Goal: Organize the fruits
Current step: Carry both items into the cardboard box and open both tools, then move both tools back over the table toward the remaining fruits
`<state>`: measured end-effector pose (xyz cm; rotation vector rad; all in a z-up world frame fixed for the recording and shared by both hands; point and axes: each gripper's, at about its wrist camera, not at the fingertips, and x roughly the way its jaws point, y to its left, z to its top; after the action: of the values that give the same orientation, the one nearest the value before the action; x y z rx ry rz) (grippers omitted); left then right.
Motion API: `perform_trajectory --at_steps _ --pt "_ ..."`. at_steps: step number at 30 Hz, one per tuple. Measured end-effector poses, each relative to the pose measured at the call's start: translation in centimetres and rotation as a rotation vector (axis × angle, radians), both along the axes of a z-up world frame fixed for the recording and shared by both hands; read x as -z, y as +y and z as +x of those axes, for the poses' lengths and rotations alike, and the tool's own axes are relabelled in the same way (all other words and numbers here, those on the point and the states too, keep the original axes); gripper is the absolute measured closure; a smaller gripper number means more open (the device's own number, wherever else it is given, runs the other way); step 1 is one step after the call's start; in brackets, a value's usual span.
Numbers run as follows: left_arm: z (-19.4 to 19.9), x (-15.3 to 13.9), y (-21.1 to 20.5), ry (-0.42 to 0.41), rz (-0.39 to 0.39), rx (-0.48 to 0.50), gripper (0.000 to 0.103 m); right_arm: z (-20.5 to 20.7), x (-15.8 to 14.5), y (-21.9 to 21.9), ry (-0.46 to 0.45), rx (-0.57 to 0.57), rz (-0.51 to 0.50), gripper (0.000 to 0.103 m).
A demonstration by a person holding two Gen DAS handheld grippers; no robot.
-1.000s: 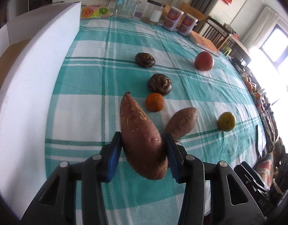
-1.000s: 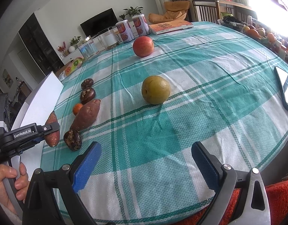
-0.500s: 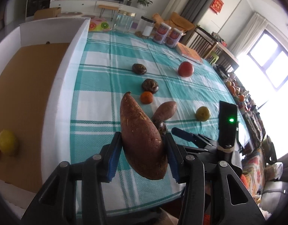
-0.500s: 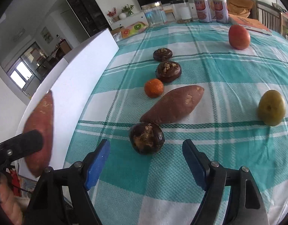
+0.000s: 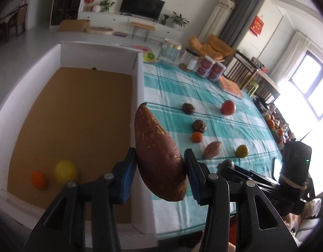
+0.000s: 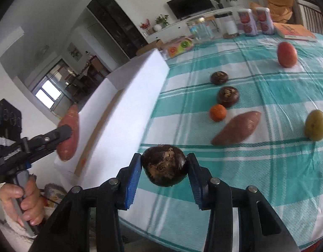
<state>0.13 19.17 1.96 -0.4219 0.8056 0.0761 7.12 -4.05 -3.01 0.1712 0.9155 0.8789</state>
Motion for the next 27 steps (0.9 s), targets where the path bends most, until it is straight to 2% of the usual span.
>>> perform_trajectory --at_steps 3,8,11,14,16,18,19,22,24,26,27 --pt "-1.3 1.2 3.4 0.044 0.029 -0.107 0.056 -1.5 -1.9 5.3 -0.024 -0.144 0.024 0.059" --pt "-3.8 3.5 7.9 0.115 0.062 -0.263 0.056 -3.9 -0.4 14.0 -0.047 -0.327 -0.059 0.059" --pt "-4.7 4.5 9.3 0.150 0.082 -0.321 0.055 -4.6 0.9 17.3 -0.053 -0.375 -0.097 0.059" --pt "-4.9 5.3 9.9 0.172 0.090 -0.360 0.056 -4.7 1.1 18.5 -0.088 -0.364 -0.123 0.059" --pt "-4.7 5.2 9.7 0.160 0.107 -0.373 0.048 -4.3 0.7 17.9 -0.106 -0.332 -0.122 0.053" --pt "-4.2 4.5 9.1 0.136 0.131 -0.376 0.018 -3.8 0.1 16.0 -0.126 -0.289 -0.104 0.034" --pt "-4.0 4.0 8.6 0.112 0.140 -0.373 0.014 -3.6 -0.3 14.8 -0.138 -0.260 -0.101 0.032" --pt "-2.9 2.7 6.7 0.049 0.152 -0.314 0.013 -2.6 -1.0 10.2 -0.169 -0.170 -0.125 0.029" --pt "-1.8 1.9 4.8 0.012 0.139 -0.251 0.012 -2.2 -1.5 6.6 -0.185 -0.102 -0.188 0.024" --pt "-0.9 1.3 2.4 -0.016 0.110 -0.167 0.011 -1.5 -1.9 3.0 -0.214 -0.049 -0.328 0.023" --pt "-0.2 1.1 0.9 -0.028 0.099 -0.118 0.011 -1.2 -2.5 1.3 -0.243 -0.017 -0.443 0.022"
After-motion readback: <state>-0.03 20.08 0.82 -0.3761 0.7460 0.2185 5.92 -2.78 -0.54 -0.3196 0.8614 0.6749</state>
